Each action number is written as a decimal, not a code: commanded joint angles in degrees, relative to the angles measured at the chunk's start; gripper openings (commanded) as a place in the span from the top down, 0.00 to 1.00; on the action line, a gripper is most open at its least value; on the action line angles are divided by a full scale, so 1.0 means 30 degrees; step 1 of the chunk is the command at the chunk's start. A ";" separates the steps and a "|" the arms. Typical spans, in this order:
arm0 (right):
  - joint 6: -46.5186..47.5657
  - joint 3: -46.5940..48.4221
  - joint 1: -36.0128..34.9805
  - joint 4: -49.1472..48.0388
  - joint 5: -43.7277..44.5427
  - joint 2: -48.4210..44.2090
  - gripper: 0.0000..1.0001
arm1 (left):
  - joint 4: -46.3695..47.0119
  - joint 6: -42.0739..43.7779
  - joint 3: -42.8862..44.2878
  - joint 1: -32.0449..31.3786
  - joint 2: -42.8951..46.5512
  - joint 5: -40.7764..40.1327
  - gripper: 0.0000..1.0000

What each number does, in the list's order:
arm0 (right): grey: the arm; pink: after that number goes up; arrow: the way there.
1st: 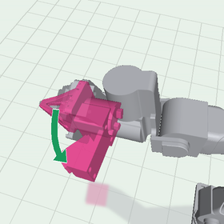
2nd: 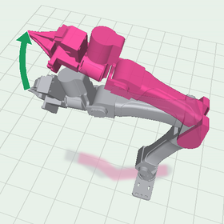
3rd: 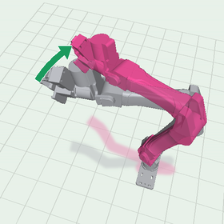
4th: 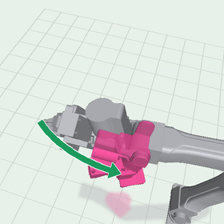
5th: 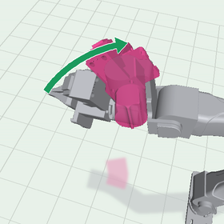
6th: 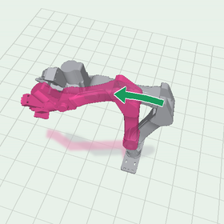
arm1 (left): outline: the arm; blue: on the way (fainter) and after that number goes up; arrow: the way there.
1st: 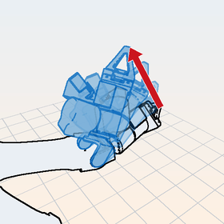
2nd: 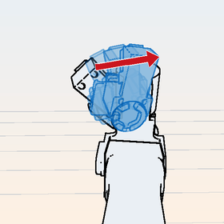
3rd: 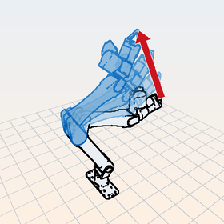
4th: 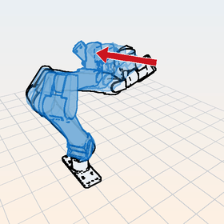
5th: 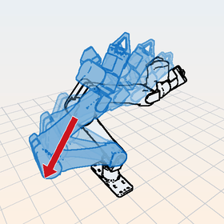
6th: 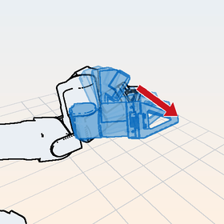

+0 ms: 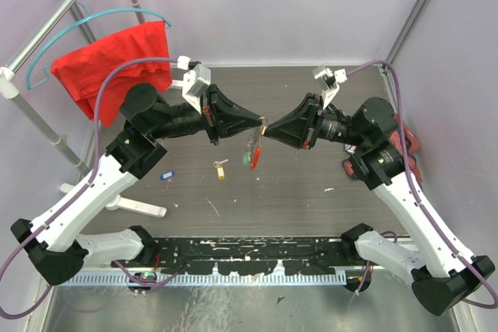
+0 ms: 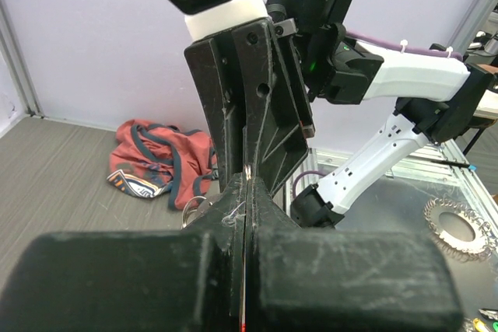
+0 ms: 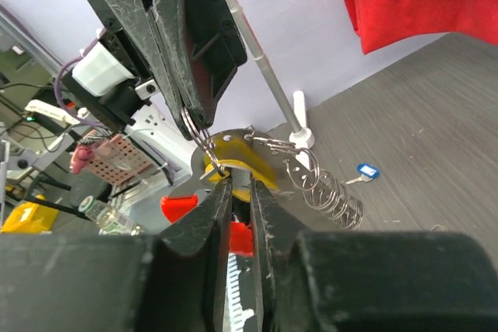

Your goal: Put the keys on the keyring

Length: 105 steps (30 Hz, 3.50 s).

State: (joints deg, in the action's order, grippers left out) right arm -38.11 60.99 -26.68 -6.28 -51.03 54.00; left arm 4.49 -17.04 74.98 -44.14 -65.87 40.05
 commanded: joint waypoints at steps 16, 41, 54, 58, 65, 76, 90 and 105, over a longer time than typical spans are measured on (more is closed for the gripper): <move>0.7168 0.3958 -0.0131 0.4813 0.0537 -0.0699 0.58 | 0.0945 -0.0268 0.0708 -0.0125 -0.0076 0.1406 1.00; 0.6606 0.3553 -0.0133 0.3010 -0.1507 -0.0068 0.72 | 0.0964 -0.0266 0.1315 -0.0360 -0.0775 0.1847 1.00; 0.6242 0.3482 -0.0216 0.2498 -0.1683 0.0079 0.82 | 0.1022 -0.0329 0.1286 -0.0546 -0.0847 0.1813 1.00; 0.6267 0.3417 -0.0221 0.2546 -0.1683 0.0009 0.89 | 0.1022 -0.0305 0.1286 -0.0532 -0.0811 0.1703 1.00; 0.6720 0.3608 -0.0264 0.3065 -0.1676 -0.0153 0.99 | 0.0842 -0.0299 0.1278 -0.0545 -0.0751 0.1592 0.95; 1.4420 0.6798 -0.0248 1.3322 -0.0064 0.0736 0.99 | -0.6021 0.3285 0.3311 -0.0519 -0.0874 0.2007 0.50; 1.6365 0.8652 -0.5207 1.7513 0.5804 0.3004 0.99 | -1.2049 0.7129 0.4150 -0.0542 -0.1674 0.0817 0.46; 1.6364 0.9063 -0.6292 1.7095 0.6775 0.3409 0.99 | -1.3166 0.7946 0.3099 -0.0554 -0.1366 0.1880 0.60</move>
State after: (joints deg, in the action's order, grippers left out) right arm 10.41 85.38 -45.06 47.59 -31.62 64.88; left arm -33.01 5.52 85.01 -45.54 -70.19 44.12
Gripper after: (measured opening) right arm 0.039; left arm 0.423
